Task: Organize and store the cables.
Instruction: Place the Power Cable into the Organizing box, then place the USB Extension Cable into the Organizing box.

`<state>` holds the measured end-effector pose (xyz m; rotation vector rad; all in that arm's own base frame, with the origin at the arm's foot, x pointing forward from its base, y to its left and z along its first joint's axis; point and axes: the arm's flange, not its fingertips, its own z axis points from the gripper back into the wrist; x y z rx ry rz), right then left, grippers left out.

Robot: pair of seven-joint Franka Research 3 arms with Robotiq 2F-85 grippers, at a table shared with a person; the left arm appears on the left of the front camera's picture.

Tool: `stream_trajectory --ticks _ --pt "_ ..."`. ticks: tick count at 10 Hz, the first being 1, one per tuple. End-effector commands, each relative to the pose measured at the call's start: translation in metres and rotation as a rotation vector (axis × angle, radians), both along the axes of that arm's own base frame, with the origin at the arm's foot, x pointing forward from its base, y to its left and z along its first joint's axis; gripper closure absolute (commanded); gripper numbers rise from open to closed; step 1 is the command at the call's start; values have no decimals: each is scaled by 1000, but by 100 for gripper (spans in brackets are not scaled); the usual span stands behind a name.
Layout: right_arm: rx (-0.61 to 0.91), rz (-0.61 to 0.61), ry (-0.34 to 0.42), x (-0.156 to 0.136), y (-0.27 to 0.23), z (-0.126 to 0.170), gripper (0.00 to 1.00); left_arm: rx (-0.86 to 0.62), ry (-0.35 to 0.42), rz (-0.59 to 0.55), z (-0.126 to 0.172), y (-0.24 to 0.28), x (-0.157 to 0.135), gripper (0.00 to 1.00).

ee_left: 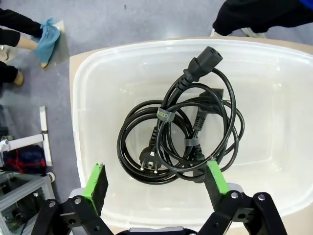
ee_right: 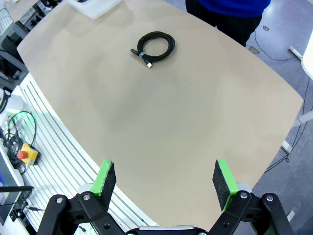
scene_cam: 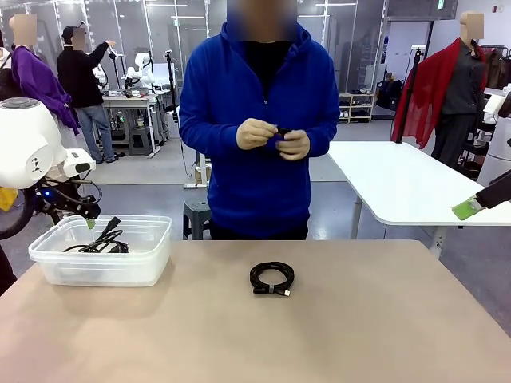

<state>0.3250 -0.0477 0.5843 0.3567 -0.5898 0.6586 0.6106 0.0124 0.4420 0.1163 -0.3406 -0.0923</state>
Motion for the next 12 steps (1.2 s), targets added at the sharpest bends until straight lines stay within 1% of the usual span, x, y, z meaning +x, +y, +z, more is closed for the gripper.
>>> stream_trajectory --ticks 1,10,11,12 --pt "6 -9 9 0 0 3 0 9 6 11 -4 0 2 0" --pt "6 -9 9 0 0 3 0 9 6 11 -4 0 2 0" --pt "6 -9 9 0 0 3 0 0 5 1 -3 0 0 4" --pt "6 -9 9 0 0 3 0 -27 -40 -60 15 -5 1 0"
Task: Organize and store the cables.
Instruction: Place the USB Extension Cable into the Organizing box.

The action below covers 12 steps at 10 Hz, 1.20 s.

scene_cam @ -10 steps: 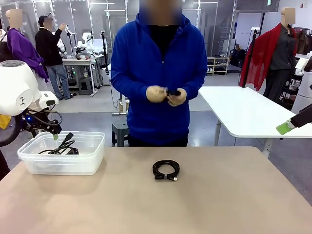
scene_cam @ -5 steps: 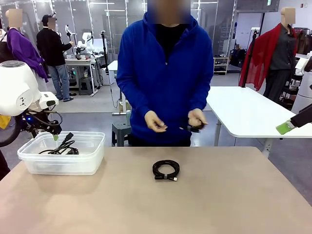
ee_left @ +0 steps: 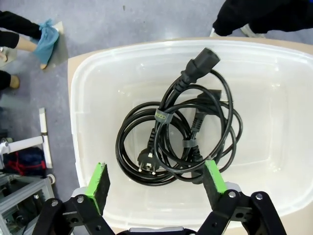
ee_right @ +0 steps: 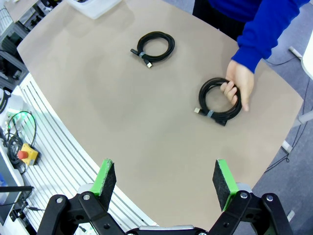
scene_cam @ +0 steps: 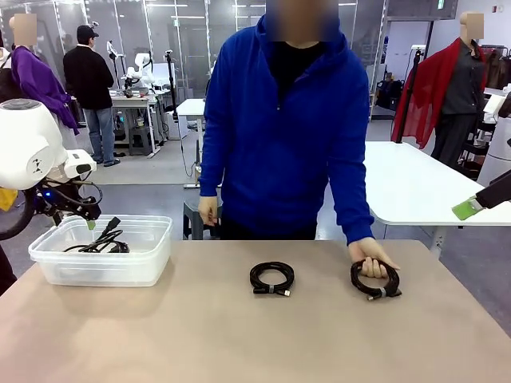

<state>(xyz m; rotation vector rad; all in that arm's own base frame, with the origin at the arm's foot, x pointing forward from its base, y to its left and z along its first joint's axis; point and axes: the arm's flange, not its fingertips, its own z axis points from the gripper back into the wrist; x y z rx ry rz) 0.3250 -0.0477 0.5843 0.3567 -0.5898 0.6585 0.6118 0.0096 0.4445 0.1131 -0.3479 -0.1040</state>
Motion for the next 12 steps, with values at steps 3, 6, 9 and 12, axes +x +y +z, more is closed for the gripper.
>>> stream_trajectory --ticks 3,6,9,12 --pt "6 -9 9 0 0 3 0 -6 -50 -256 52 6 -59 0" --pt "6 -9 9 0 0 3 0 -20 -57 -425 74 2 -110 0" --pt "6 -9 9 0 0 3 0 -64 -25 -498 95 -13 -159 0" --pt "6 -9 9 0 0 3 0 -88 -58 -532 105 -36 -200 0"
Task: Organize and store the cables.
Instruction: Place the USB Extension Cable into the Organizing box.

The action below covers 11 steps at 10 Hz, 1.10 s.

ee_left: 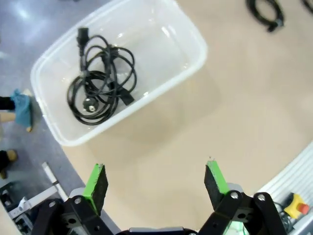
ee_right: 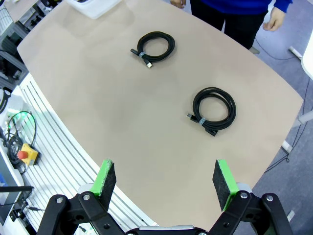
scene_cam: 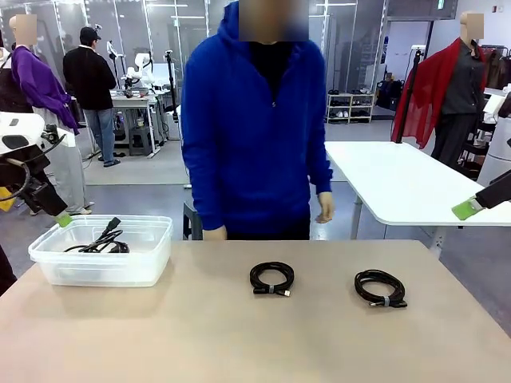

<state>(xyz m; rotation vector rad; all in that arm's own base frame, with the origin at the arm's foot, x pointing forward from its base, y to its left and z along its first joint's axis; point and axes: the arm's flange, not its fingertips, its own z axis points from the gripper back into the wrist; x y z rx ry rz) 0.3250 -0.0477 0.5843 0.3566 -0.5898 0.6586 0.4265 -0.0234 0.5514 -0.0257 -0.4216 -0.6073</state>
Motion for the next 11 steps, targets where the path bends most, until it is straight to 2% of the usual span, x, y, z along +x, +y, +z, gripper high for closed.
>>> stream_trajectory --ticks 1,3,6,8,11 --pt "6 -9 9 0 0 3 0 -35 -21 -49 4 -12 -38 0" --pt "6 -9 9 0 0 3 0 -54 -85 -127 9 -18 -63 0" --pt "6 -9 9 0 0 3 0 -102 -117 -233 22 6 -95 0" --pt "6 -9 9 0 0 3 0 -180 -199 -266 32 27 -104 0" --pt "6 -9 9 0 0 3 0 -259 -210 -278 37 41 -99 0"
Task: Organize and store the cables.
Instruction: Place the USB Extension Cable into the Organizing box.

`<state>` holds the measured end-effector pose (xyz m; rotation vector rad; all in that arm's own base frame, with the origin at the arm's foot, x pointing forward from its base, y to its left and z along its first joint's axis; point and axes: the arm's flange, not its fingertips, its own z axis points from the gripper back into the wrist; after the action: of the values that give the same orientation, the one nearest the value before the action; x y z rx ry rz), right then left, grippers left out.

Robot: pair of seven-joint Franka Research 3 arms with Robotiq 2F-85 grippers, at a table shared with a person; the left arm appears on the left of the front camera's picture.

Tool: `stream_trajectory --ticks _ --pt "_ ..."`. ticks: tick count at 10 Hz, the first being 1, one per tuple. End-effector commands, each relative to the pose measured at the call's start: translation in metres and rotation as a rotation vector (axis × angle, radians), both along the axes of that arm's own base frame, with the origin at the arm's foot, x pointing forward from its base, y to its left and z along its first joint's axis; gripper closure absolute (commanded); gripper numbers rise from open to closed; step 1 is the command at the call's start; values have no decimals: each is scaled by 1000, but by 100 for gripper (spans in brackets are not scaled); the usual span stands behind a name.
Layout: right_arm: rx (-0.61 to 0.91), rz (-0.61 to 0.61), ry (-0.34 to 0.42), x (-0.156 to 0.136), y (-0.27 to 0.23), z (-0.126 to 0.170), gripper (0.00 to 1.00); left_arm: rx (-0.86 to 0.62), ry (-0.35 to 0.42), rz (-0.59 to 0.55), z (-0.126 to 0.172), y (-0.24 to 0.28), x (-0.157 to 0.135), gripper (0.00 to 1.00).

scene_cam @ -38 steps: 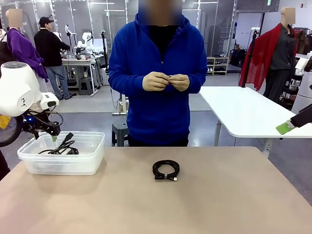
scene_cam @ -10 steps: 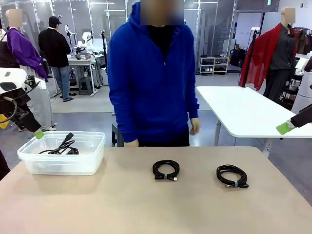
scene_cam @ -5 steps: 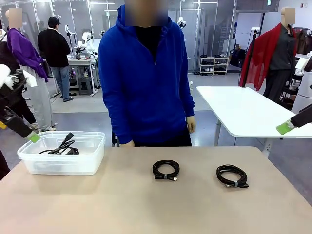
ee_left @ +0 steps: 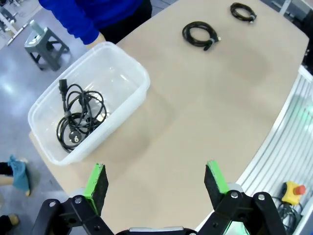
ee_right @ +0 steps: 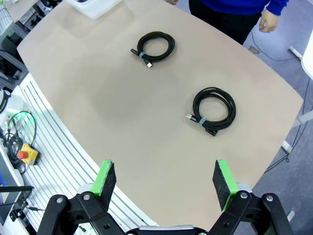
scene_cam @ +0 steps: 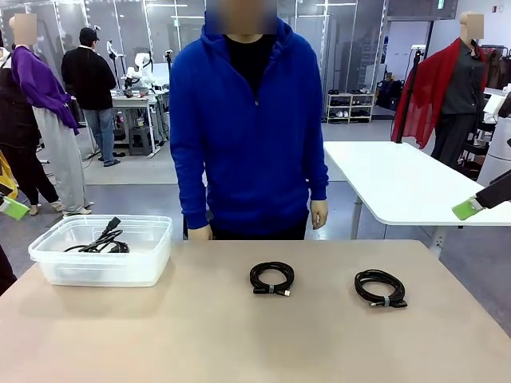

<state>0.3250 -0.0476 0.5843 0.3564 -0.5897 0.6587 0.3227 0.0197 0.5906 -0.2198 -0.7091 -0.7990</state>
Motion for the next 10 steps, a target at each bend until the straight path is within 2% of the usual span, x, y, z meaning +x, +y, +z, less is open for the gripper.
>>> stream_trajectory --ticks 1,10 --pt "6 -9 9 0 0 2 0 31 0 9 1 -4 -1 0" --pt "6 -9 9 0 0 2 0 31 0 9 1 -4 -1 0"
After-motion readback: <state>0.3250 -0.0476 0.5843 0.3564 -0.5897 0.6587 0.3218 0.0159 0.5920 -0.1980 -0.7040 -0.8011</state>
